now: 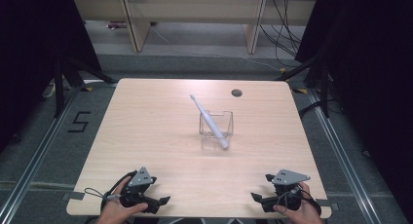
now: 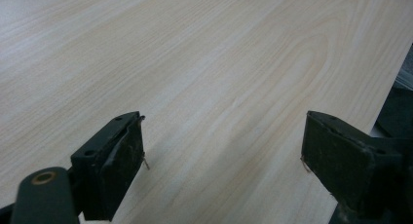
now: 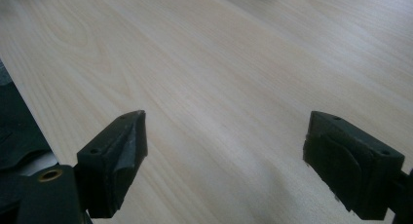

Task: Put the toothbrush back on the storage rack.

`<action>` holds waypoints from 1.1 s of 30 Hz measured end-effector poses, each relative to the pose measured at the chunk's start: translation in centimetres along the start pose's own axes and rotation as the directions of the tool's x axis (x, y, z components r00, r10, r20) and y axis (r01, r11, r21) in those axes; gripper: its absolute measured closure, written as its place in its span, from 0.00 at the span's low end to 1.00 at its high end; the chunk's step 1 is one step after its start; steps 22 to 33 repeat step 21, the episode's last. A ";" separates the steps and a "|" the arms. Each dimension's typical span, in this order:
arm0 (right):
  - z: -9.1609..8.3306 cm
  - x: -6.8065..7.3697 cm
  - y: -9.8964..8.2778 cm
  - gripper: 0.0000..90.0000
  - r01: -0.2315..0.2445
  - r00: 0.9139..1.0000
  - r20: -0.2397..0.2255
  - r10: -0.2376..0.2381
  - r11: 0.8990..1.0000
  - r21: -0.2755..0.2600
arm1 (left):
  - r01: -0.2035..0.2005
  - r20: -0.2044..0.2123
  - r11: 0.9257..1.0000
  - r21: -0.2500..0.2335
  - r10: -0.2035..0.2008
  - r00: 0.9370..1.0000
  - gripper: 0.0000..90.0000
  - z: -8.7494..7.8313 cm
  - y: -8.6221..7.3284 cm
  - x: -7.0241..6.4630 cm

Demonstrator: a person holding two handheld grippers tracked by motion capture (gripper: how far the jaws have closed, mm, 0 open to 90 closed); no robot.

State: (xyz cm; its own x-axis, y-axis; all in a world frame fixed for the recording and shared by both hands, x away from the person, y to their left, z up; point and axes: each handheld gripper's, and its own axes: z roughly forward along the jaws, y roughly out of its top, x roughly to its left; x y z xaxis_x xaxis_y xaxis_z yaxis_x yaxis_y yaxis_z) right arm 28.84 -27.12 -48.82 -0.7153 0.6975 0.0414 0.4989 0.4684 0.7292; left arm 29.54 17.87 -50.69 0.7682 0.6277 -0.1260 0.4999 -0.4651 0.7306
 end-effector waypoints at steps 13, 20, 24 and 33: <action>0.1 -0.1 -0.1 0.18 -0.002 1.000 -0.011 0.002 1.000 0.003 | -0.004 -0.002 1.000 0.000 0.004 1.000 0.17 0.0 0.0 0.0; 0.1 0.1 -0.1 0.18 -0.003 1.000 -0.010 0.003 1.000 -0.003 | -0.009 -0.002 1.000 0.014 0.009 1.000 0.17 0.0 0.0 0.2; 0.1 0.1 -0.1 0.18 -0.002 1.000 -0.012 0.002 1.000 -0.003 | -0.008 -0.002 1.000 0.012 0.008 1.000 0.17 0.0 0.0 0.1; 0.1 0.1 -0.1 0.18 -0.002 1.000 -0.012 0.002 1.000 -0.003 | -0.008 -0.002 1.000 0.012 0.008 1.000 0.17 0.0 0.0 0.1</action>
